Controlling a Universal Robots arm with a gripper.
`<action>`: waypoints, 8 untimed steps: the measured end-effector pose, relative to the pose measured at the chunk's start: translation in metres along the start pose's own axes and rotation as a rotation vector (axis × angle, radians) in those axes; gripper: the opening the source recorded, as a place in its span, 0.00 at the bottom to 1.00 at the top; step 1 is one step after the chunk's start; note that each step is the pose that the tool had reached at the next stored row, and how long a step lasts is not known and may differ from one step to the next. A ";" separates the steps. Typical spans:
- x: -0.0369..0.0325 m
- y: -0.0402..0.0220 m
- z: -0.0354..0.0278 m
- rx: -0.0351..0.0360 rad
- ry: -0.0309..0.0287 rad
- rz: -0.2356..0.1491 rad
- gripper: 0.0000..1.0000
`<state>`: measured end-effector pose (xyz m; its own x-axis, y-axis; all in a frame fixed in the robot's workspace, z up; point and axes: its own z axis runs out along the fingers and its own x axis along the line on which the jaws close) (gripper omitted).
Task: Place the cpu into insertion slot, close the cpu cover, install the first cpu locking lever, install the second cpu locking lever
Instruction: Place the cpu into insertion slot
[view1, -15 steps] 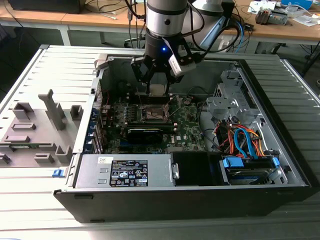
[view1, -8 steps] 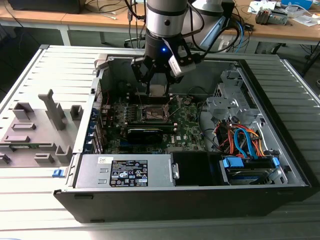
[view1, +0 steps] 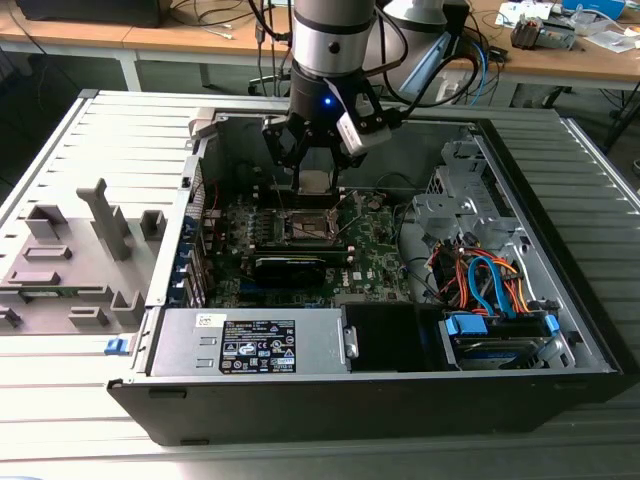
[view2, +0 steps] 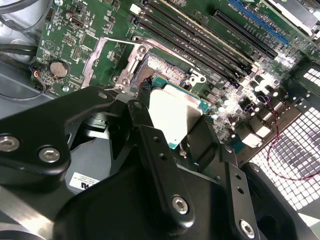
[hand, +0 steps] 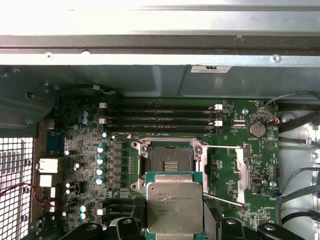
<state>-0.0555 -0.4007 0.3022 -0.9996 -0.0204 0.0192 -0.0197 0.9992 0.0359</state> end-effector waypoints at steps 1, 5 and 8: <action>0.0000 0.0000 0.0002 -0.0001 -0.0001 0.000 0.54; 0.0000 0.0000 0.0008 -0.0001 -0.0001 0.000 0.54; 0.0000 0.0000 0.0013 -0.0001 0.0000 0.000 0.54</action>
<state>-0.0555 -0.4007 0.3009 -0.9996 -0.0203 0.0192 -0.0196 0.9992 0.0360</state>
